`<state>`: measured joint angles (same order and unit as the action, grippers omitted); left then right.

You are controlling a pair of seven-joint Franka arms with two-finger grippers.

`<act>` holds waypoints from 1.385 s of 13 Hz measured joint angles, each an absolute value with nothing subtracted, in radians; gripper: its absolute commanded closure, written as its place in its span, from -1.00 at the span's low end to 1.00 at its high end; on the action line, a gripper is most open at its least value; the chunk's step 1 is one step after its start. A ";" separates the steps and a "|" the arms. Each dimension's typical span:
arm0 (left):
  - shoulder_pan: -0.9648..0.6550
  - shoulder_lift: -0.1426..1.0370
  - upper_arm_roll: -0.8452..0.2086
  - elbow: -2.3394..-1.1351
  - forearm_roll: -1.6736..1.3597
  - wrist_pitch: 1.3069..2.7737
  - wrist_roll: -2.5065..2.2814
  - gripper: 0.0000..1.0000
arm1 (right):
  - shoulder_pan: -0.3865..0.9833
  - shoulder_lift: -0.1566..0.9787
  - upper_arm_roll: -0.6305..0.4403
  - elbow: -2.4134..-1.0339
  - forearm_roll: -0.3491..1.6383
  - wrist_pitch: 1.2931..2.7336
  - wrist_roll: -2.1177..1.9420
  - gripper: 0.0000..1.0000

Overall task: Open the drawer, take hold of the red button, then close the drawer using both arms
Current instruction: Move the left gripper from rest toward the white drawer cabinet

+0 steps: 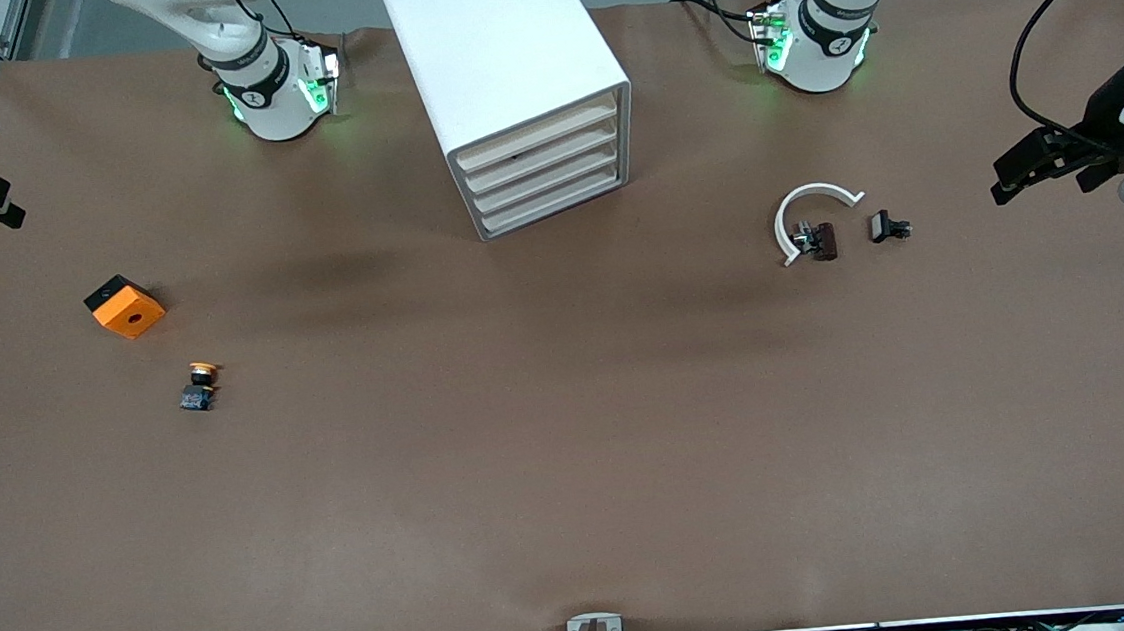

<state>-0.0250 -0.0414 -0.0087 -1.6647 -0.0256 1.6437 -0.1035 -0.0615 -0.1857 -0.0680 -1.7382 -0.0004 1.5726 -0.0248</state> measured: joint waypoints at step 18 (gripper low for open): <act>-0.026 0.143 -0.009 -1.662 -0.026 1.649 -0.111 -1.00 | -0.062 -0.186 -0.068 -1.740 0.000 1.573 -0.025 -1.00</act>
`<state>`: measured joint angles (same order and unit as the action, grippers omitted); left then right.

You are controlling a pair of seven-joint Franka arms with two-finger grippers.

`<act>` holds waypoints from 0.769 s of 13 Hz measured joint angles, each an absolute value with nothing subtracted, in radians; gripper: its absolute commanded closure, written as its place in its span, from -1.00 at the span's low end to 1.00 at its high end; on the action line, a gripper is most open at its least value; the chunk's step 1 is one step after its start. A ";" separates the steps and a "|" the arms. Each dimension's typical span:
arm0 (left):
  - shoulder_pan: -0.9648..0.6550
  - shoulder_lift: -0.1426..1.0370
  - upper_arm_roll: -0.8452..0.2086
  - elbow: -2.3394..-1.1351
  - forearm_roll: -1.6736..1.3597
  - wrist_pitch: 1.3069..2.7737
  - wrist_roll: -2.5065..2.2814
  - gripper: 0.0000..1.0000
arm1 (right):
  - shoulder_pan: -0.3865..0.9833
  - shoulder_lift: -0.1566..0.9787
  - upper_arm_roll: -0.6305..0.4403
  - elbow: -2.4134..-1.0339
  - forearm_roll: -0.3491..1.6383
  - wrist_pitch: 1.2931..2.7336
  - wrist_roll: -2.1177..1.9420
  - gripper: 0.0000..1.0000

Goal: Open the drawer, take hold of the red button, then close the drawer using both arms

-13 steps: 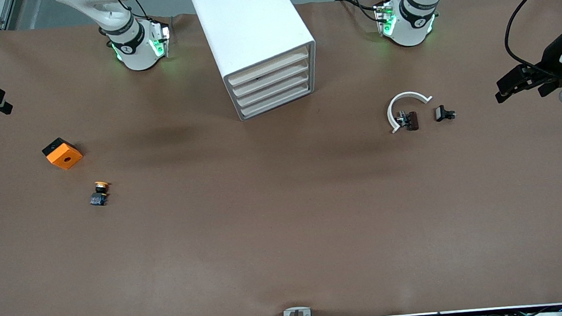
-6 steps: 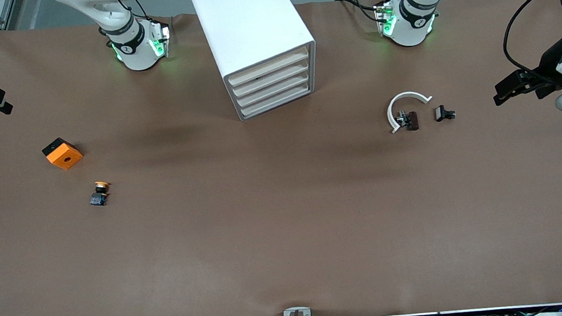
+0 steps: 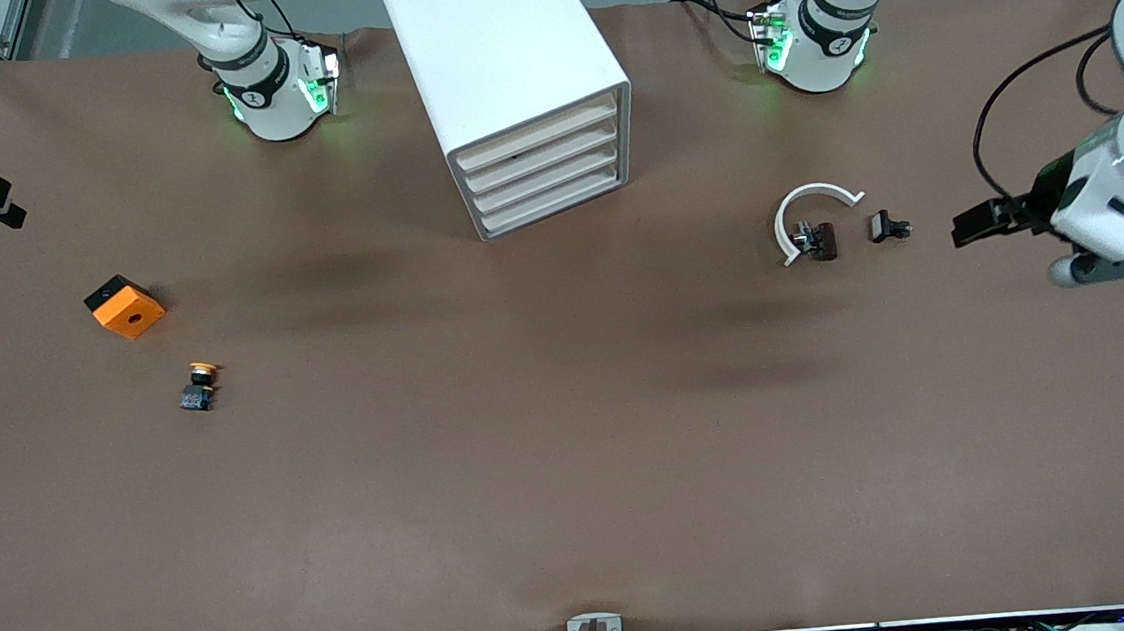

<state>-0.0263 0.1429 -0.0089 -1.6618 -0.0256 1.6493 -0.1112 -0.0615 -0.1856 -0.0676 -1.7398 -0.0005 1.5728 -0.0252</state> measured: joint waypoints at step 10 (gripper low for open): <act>-0.120 0.361 -0.012 -1.699 -0.022 1.811 -0.327 -1.00 | -0.062 -0.186 -0.068 -1.741 0.001 1.571 -0.025 -1.00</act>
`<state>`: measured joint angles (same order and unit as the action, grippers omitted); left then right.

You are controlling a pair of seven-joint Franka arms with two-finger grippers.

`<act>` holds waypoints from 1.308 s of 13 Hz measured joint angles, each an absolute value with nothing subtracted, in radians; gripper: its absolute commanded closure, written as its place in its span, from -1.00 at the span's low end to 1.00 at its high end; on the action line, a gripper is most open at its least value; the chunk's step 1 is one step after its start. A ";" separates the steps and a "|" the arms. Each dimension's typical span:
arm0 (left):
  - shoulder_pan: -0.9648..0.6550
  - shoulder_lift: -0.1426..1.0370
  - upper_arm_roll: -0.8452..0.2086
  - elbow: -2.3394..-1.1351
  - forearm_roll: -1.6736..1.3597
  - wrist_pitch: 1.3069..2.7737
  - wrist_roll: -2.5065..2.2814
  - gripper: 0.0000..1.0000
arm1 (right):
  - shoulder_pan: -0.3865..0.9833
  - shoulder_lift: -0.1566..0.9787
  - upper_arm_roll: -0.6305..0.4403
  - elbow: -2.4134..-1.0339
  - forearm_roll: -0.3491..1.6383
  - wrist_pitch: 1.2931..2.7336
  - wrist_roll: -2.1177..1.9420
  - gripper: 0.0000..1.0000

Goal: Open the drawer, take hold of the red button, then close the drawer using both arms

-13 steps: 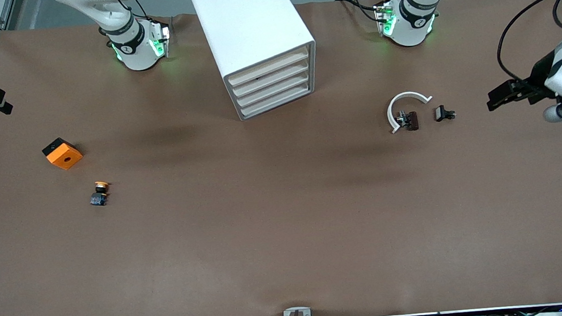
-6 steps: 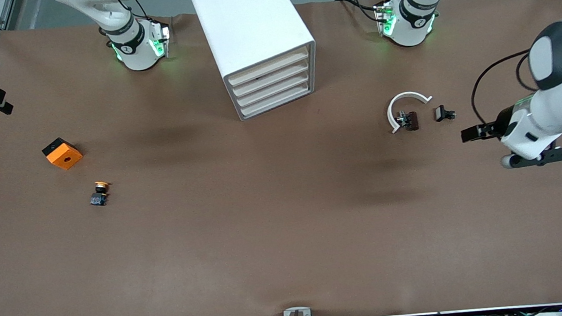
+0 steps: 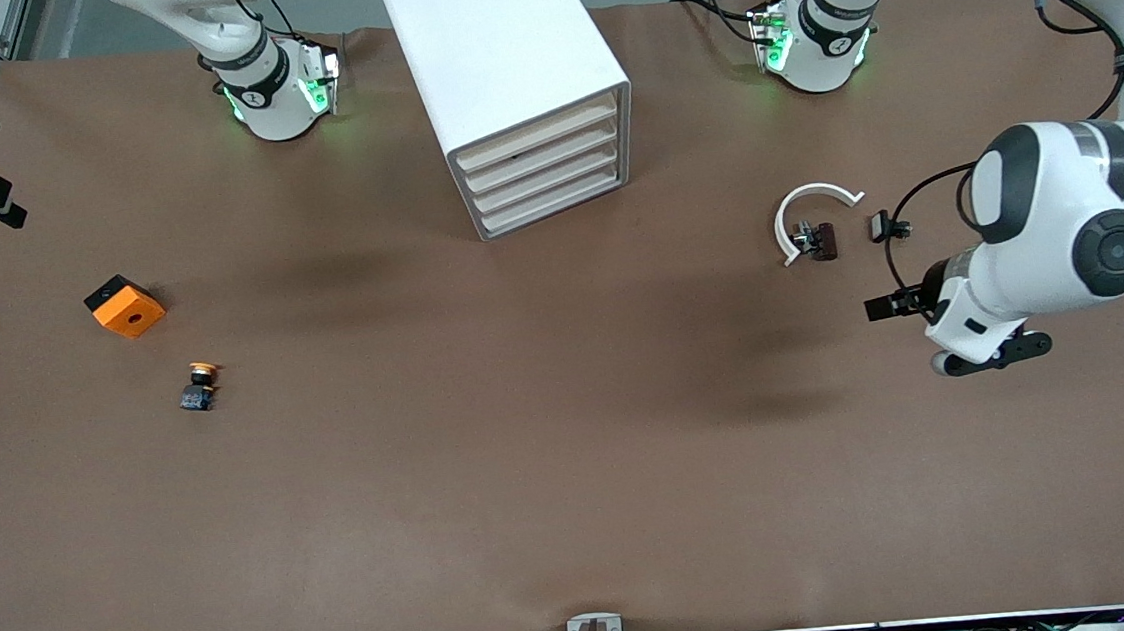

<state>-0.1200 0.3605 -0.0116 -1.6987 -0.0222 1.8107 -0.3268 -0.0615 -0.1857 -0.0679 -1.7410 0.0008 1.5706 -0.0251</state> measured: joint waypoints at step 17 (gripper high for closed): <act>-0.233 0.555 -0.160 -1.593 -0.270 1.641 -1.481 -1.00 | -0.062 -0.186 -0.070 -1.742 0.016 1.568 -0.023 -1.00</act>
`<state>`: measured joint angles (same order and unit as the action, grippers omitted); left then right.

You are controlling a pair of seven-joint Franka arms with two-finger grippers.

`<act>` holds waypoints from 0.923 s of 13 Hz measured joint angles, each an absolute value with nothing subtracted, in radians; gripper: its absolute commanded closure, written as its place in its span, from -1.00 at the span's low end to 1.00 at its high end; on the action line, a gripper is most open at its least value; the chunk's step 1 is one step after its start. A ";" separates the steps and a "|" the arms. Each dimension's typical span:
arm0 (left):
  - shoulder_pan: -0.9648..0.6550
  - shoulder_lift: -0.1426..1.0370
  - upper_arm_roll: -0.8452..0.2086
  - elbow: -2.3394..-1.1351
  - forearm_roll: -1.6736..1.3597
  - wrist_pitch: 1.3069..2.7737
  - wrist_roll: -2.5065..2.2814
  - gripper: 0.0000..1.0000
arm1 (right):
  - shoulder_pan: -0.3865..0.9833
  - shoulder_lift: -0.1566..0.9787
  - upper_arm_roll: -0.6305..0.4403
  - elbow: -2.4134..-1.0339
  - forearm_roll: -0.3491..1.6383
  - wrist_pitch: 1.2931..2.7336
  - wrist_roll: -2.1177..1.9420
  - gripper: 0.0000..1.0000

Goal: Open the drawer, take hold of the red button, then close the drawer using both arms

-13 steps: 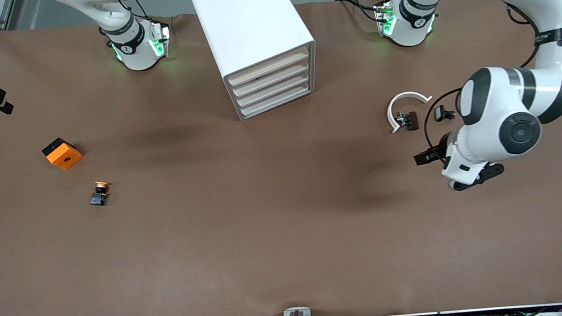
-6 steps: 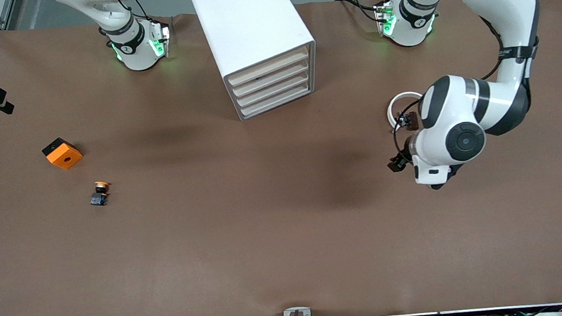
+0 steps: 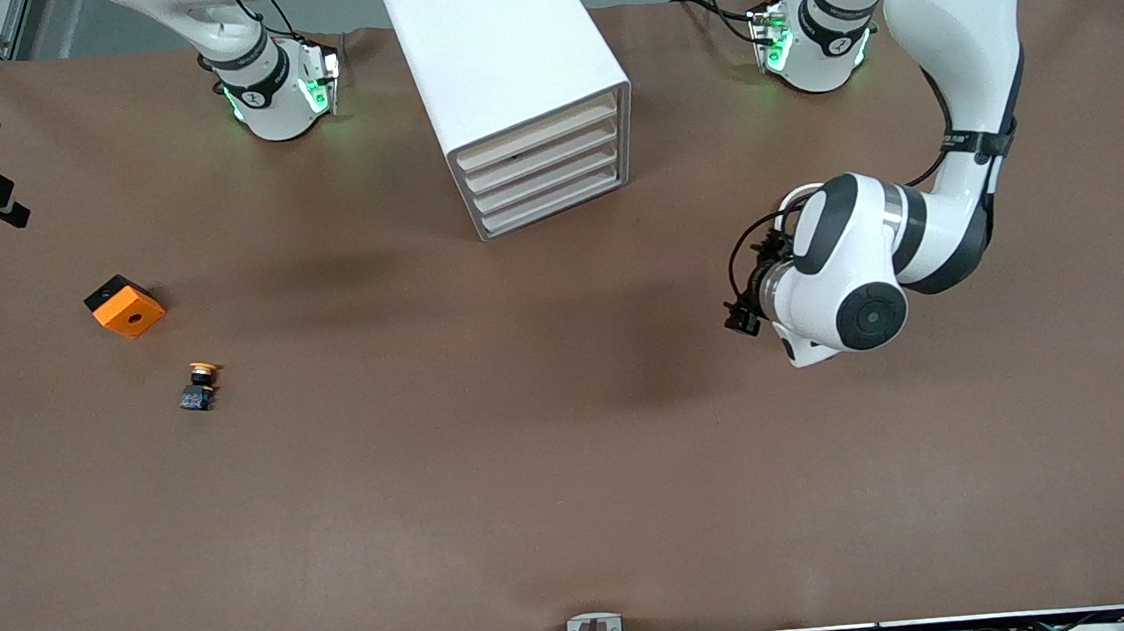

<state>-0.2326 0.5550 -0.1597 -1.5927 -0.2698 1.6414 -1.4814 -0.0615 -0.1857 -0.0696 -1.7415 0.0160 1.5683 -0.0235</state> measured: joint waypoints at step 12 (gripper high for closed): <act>-0.233 0.778 -0.207 -1.535 -0.728 1.288 -1.964 -1.00 | -0.062 -0.186 -0.071 -1.742 0.016 1.568 -0.024 -1.00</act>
